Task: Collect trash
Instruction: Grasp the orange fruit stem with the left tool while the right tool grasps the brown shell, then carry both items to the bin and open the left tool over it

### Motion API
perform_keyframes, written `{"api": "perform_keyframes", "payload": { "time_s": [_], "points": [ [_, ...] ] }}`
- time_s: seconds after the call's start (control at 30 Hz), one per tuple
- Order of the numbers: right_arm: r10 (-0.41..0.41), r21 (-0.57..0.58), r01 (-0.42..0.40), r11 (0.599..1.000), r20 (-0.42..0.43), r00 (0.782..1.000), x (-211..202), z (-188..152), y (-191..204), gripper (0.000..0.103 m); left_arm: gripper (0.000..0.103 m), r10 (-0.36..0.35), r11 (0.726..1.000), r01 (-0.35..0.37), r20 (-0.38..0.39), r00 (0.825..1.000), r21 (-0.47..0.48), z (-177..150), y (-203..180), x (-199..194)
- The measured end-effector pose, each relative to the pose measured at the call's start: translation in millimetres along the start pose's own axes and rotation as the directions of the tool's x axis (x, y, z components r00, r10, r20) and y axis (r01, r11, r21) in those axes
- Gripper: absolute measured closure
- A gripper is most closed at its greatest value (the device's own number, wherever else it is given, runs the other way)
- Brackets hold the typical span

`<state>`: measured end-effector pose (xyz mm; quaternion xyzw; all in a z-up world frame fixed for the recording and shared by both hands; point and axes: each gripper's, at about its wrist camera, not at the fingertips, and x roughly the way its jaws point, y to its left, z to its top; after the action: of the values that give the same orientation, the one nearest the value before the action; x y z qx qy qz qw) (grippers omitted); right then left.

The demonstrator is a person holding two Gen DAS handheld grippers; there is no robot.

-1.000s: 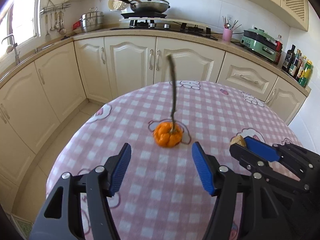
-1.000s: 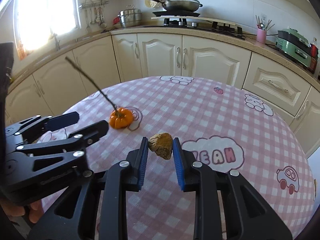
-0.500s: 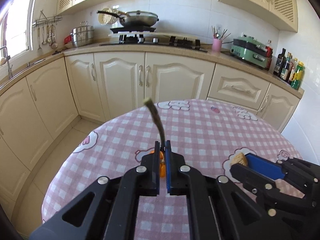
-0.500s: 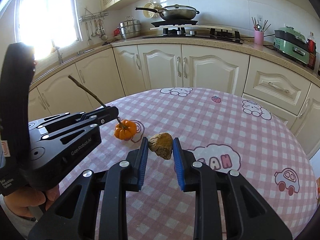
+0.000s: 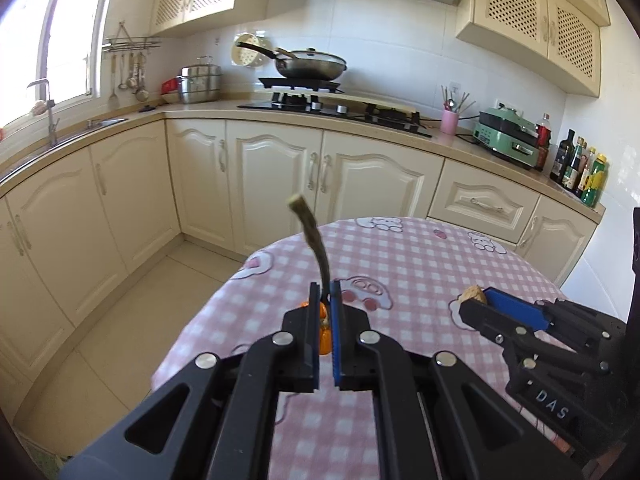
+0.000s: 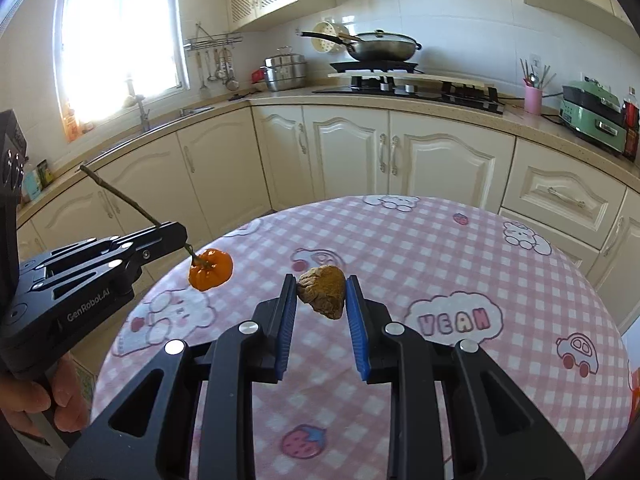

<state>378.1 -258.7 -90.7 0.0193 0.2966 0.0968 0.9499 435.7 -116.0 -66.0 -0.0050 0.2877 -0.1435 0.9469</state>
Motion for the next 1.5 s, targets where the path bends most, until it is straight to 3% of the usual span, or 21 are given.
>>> {"api": "perform_keyframes", "payload": {
  "time_s": [0.23,0.4,0.6,0.77,1.07,1.33,1.37,1.43,1.5],
  "points": [
    [0.061,-0.060,-0.060,0.996,0.017,0.998,-20,2,59,0.080,0.099,0.061,0.996,-0.059,0.026,0.998,-0.060,-22,47,-58],
    [0.148,-0.112,-0.146,0.983,0.003,0.989,-25,-2,121,0.080,0.099,0.129,0.986,-0.125,0.027,0.991,-0.109,-41,89,-98],
    [0.244,-0.159,-0.249,0.955,-0.050,0.969,-15,-14,196,0.080,0.099,0.242,0.952,-0.241,-0.019,0.970,-0.186,-80,157,-137],
    [0.311,-0.191,-0.331,0.924,-0.128,0.942,6,-36,259,0.080,0.099,0.292,0.923,-0.302,-0.074,0.953,-0.239,-117,207,-158],
    [0.351,-0.214,-0.404,0.889,-0.247,0.903,49,-73,336,0.080,0.099,0.323,0.870,-0.370,-0.190,0.927,-0.326,-177,284,-153],
    [0.338,-0.197,-0.398,0.896,-0.278,0.899,84,-88,355,0.080,0.097,0.312,0.840,-0.392,-0.256,0.915,-0.375,-191,332,-116],
    [0.336,-0.195,-0.396,0.897,-0.281,0.899,88,-88,356,0.080,0.094,0.310,0.838,-0.395,-0.268,0.912,-0.377,-191,337,-110],
    [0.330,-0.189,-0.392,0.900,-0.291,0.898,97,-91,359,0.080,0.060,0.313,0.833,-0.400,-0.271,0.910,-0.382,-191,345,-105],
    [0.327,-0.187,-0.392,0.901,-0.303,0.895,105,-93,361,0.080,0.057,0.342,0.821,-0.428,-0.275,0.899,-0.378,-193,352,-102]
  ]
}}
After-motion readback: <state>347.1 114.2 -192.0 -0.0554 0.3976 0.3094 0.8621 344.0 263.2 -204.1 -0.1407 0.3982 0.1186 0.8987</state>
